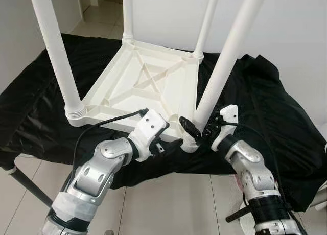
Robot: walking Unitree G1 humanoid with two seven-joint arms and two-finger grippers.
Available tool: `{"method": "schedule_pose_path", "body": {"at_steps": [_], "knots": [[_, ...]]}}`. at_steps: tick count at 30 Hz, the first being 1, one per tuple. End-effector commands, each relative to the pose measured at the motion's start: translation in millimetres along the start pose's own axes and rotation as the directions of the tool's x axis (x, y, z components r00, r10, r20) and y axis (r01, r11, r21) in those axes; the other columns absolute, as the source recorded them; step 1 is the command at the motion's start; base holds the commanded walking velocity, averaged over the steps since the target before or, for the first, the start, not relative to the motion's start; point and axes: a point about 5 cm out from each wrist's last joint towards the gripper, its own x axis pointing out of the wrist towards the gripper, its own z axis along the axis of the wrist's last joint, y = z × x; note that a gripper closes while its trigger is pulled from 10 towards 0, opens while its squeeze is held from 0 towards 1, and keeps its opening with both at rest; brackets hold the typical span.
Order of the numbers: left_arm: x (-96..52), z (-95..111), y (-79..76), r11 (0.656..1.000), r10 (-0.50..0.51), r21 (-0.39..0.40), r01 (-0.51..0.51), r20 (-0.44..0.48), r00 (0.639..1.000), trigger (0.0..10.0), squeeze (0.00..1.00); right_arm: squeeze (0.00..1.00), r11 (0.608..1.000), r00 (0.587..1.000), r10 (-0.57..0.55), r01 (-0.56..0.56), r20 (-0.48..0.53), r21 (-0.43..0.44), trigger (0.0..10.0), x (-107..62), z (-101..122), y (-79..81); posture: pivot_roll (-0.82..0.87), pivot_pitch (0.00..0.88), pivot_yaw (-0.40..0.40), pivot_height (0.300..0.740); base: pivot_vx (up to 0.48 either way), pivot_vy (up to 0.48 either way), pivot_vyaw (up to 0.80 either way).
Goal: Building children table
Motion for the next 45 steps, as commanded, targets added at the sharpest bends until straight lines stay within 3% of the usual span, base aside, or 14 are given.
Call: {"method": "schedule_pose_path", "body": {"at_steps": [1, 5, 6, 7, 8, 9, 20, 21, 24, 25, 34, 37, 45], "knots": [[2.6, 0.4, -1.5, 1.000, -0.006, 0.011, 0.006, 0.001, 1.000, 10.0, 0.00, 0.00, 1.000, 1.000, 0.012, -0.012, -0.013, -0.012, 10.0, -0.3, -1.4, -1.7, 0.01, 0.033, -0.082, 0.740, 0.000, 0.000, 0.00], [0.4, -0.3, -1.7, 1.000, -0.009, 0.011, 0.009, -0.004, 1.000, 10.0, 0.00, 0.00, 0.996, 0.995, 0.084, -0.085, -0.052, -0.026, 10.0, 6.5, -9.8, -2.2, 0.03, 0.038, -0.088, 0.740, 0.000, 0.000, 0.00], [-1.1, -0.7, -1.8, 1.000, -0.011, 0.012, 0.011, -0.008, 1.000, 10.0, 0.00, 0.00, 0.994, 0.993, 0.104, -0.106, -0.062, -0.031, 9.6, 8.7, -12.7, -2.5, 0.04, 0.039, -0.089, 0.740, 0.000, 0.000, 0.00], [-2.6, -1.1, -2.0, 1.000, -0.014, 0.014, 0.014, -0.012, 1.000, 10.0, 0.00, 0.00, 0.992, 0.990, 0.119, -0.122, -0.074, -0.033, 2.7, 10.4, -15.2, -3.3, 0.04, 0.040, -0.091, 0.740, 0.000, 0.000, 0.00], [-2.6, -1.1, -2.0, 1.000, -0.014, 0.014, 0.014, -0.012, 1.000, 10.0, 0.00, 0.00, 0.992, 0.990, 0.119, -0.122, -0.074, -0.033, 2.7, 10.4, -15.2, -3.3, 0.04, 0.040, -0.091, 0.740, 0.000, 0.000, 0.00], [-3.7, -1.3, -2.2, 1.000, -0.015, 0.015, 0.015, -0.015, 1.000, 10.0, 0.00, 0.00, 0.991, 0.989, 0.123, -0.126, -0.082, -0.036, 0.0, 11.1, -16.9, -4.6, 0.05, 0.040, -0.096, 0.740, 0.000, 0.000, 0.00], [-6.4, -3.6, -2.3, 1.000, -0.015, 0.023, 0.016, -0.032, 0.999, 10.0, 0.00, 0.00, 0.994, 0.989, 0.094, -0.099, -0.113, -0.040, 0.0, 10.2, -23.6, -16.1, 0.06, 0.041, -0.091, 0.740, 0.000, 0.000, 0.00], [-6.4, -3.0, -1.8, 1.000, -0.016, 0.025, 0.016, -0.031, 0.999, 10.0, 0.00, 0.00, 0.996, 0.990, 0.079, -0.084, -0.115, -0.037, 1.3, 9.7, -24.3, -17.5, 0.07, 0.038, -0.096, 0.740, 0.000, 0.000, 0.00], [-6.3, -2.6, -1.4, 1.000, -0.016, 0.026, 0.016, -0.030, 0.999, 10.0, 0.00, 0.00, 0.996, 0.991, 0.071, -0.076, -0.115, -0.036, 1.3, 9.6, -25.2, -18.7, 0.07, 0.038, -0.096, 0.740, 0.000, 0.000, 0.00], [-6.6, -2.3, -0.7, 1.000, -0.012, 0.028, 0.013, -0.030, 0.999, 10.0, 0.00, 0.00, 0.996, 0.991, 0.076, -0.080, -0.112, -0.031, 10.0, 9.8, -25.5, -18.4, 0.07, 0.038, -0.097, 0.740, 0.000, 0.000, 0.00], [-5.6, -1.1, -2.1, 1.000, -0.009, 0.016, 0.009, -0.014, 1.000, 10.0, 0.00, 0.00, 0.999, 0.995, 0.021, -0.024, -0.093, -0.028, 10.0, 10.7, -25.1, -20.6, 0.07, 0.041, -0.101, 0.740, 0.000, 0.000, 0.00], [-5.2, -1.0, -1.8, 1.000, -0.008, 0.014, 0.008, -0.013, 1.000, 10.0, 0.00, 0.00, 0.995, 0.992, -0.080, 0.075, -0.099, -0.059, 10.0, 10.3, -26.3, -24.3, 0.07, 0.043, -0.102, 0.740, 0.000, 0.000, 0.00], [-5.5, -1.7, -2.6, 1.000, -0.014, 0.015, 0.014, -0.016, 1.000, 10.0, 0.00, 0.00, 0.984, 0.983, -0.174, 0.171, -0.063, -0.052, 10.0, 7.5, -23.8, -17.8, 0.06, 0.043, -0.096, 0.740, 0.000, 0.000, 0.00]]}}
